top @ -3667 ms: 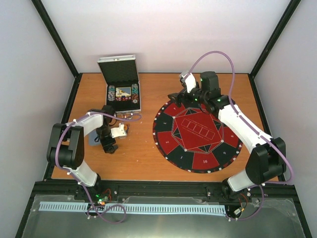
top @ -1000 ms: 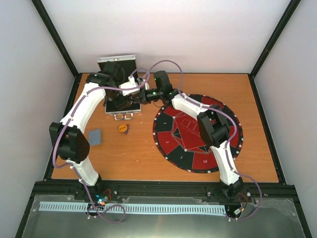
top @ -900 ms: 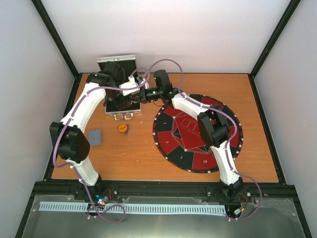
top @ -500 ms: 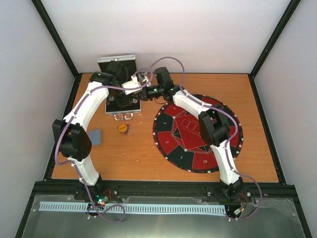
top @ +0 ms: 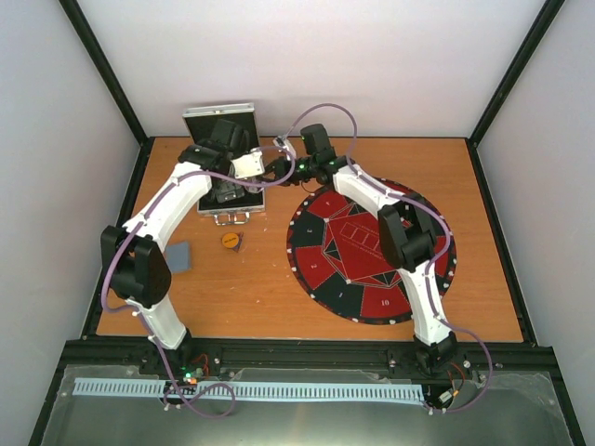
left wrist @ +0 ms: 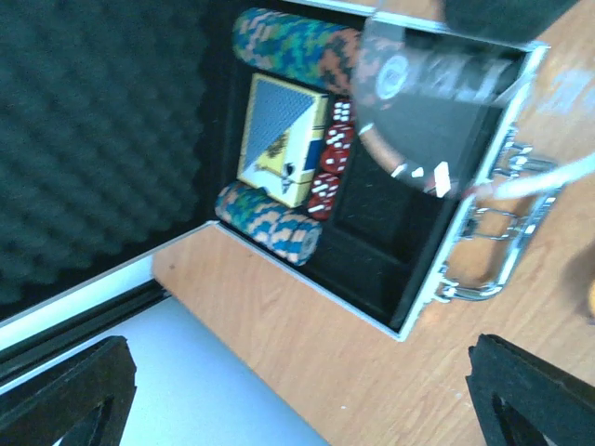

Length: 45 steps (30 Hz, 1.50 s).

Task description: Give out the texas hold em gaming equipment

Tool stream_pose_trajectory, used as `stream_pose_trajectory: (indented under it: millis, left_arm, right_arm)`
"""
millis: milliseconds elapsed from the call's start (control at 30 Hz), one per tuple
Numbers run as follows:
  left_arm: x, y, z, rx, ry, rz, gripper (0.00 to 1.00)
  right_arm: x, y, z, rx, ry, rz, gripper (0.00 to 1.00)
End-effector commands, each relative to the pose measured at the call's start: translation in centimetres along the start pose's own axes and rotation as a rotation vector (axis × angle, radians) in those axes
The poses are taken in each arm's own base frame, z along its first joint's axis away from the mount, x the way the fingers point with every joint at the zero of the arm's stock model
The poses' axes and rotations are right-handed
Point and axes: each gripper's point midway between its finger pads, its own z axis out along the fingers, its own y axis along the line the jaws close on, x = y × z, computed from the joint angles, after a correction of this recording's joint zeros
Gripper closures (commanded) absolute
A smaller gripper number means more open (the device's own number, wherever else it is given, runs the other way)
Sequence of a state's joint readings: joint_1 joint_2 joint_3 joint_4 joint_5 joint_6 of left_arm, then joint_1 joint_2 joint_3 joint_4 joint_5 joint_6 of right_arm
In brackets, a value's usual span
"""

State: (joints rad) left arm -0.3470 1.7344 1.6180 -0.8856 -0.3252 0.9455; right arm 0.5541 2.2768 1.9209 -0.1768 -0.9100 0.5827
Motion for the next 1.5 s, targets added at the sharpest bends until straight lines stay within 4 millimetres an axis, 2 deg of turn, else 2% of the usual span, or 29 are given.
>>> stream_pose_trajectory:
  millis: [0,167,367,500,633,733,867,1000,1100,1300,1467]
  left_arm:
    - [0.1,4.0,-2.6,-0.191,0.033,0.027,0.0]
    - [1.0,4.8,-2.6,-0.265,0.093,0.061,0.0]
    - [1.6,4.5,-2.5,-0.274,0.112,0.048,0.0]
    - [1.2,2.0,-2.3,-0.112,0.033,-0.046,0.0]
    - [1.9,1.4,-0.9,-0.01,0.008,-0.18,0.0]
    - [2.9,2.3,0.5,0.048,-0.008,-0.316,0.0]
    - [2.3,3.4,1.3,0.11,-0.131,-0.468,0.0]
    - [1.2,3.1,1.2,0.165,-0.241,-0.523,0.0]
    - [1.2,3.3,1.0,0.192,-0.288,-0.558,0.0]
    - [2.6,6.7,1.0,0.197,-0.401,-0.711,0.0]
    - [3.3,9.2,0.4,0.19,-0.485,-0.828,0.0]
  right_arm:
    - [-1.5,0.6,-2.4,0.037,-0.052,-0.044,0.97]
    - [-2.2,-1.0,-4.3,0.11,-0.086,-0.043,0.97]
    - [-3.0,-3.2,-7.6,0.192,-0.139,-0.032,0.97]
    - [-3.9,-5.0,-11.5,0.268,-0.197,-0.02,0.97]
    - [-3.9,-6.3,-15.7,0.349,-0.255,-0.014,0.97]
    - [-3.1,-7.3,-18.4,0.38,-0.281,0.024,0.97]
    - [-1.6,-8.5,-22.6,0.448,-0.32,0.062,0.97]
    - [0.2,-9.4,-25.5,0.498,-0.339,0.099,0.97]
    - [1.2,-9.6,-27.6,0.543,-0.346,0.108,0.97]
    - [3.1,-10.9,-32.2,0.597,-0.397,0.193,0.97]
    - [5.5,-14.1,-35.8,0.651,-0.472,0.313,0.97]
